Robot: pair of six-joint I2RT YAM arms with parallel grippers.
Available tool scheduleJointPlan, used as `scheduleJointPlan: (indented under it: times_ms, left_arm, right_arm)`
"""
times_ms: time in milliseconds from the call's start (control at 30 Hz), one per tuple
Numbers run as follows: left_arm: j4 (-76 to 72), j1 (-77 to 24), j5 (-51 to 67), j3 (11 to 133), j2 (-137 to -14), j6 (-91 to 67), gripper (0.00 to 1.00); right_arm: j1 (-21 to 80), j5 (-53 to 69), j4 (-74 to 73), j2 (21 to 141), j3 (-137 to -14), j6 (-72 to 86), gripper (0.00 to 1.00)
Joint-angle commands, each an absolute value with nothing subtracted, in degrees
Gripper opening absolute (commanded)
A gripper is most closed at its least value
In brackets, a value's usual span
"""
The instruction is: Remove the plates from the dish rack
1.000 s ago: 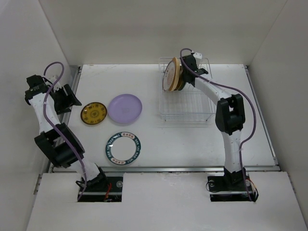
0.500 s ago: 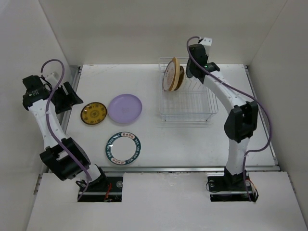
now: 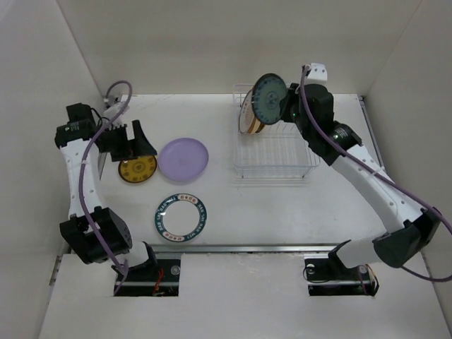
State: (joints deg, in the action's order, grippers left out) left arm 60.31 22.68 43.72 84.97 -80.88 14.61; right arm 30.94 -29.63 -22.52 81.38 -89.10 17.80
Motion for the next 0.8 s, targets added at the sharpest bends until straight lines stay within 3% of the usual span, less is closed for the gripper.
scheduleJointPlan:
  times_ms: [0,100,133,233,500,600,633,667,700,767]
  left_arm:
    - [67.4,16.9,50.3,88.2,-83.0,23.1,0.87]
    - [67.9,13.1,51.7,89.6,-85.9,23.1,0.91]
    - [67.9,12.4,51.7,90.1,-86.7,23.1,0.96]
    - [67.9,10.3,51.7,91.8,-89.7,23.1,0.97]
    - [59.0,8.5,43.9,88.8,-91.6,20.1,0.97]
    - [56.4,8.5,41.2,87.5,-93.0,20.1,0.91]
    - [56.4,8.5,41.2,87.5,-93.8,20.1,0.82]
    - [56.4,8.5,41.2,87.5,-93.8,20.1,0.82]
    - [56.4,8.5,41.8,87.0,-94.4,20.1,0.71]
    - [57.7,8.5,43.5,87.0,-94.4,20.9,0.62]
  right_arm:
    - [31.9,-2.4,-10.4,82.5,-84.3,22.1,0.00]
    - [34.2,10.6,-7.0,88.1,-84.3,25.0,0.00]
    - [34.8,14.1,-4.5,91.6,-84.3,25.5,0.00]
    - [37.5,25.5,-0.5,96.6,-86.4,27.3,0.00]
    - [41.7,34.8,9.7,108.0,-88.6,31.3,0.00]
    - [42.2,36.4,11.5,110.3,-89.6,32.7,0.00]
    - [42.8,36.4,11.5,110.3,-89.6,32.7,0.00]
    - [42.8,36.4,11.5,111.1,-89.6,33.2,0.00]
    - [42.8,36.4,11.5,111.1,-89.6,33.2,0.00]
    - [42.8,36.4,12.9,111.6,-89.6,33.8,0.00]
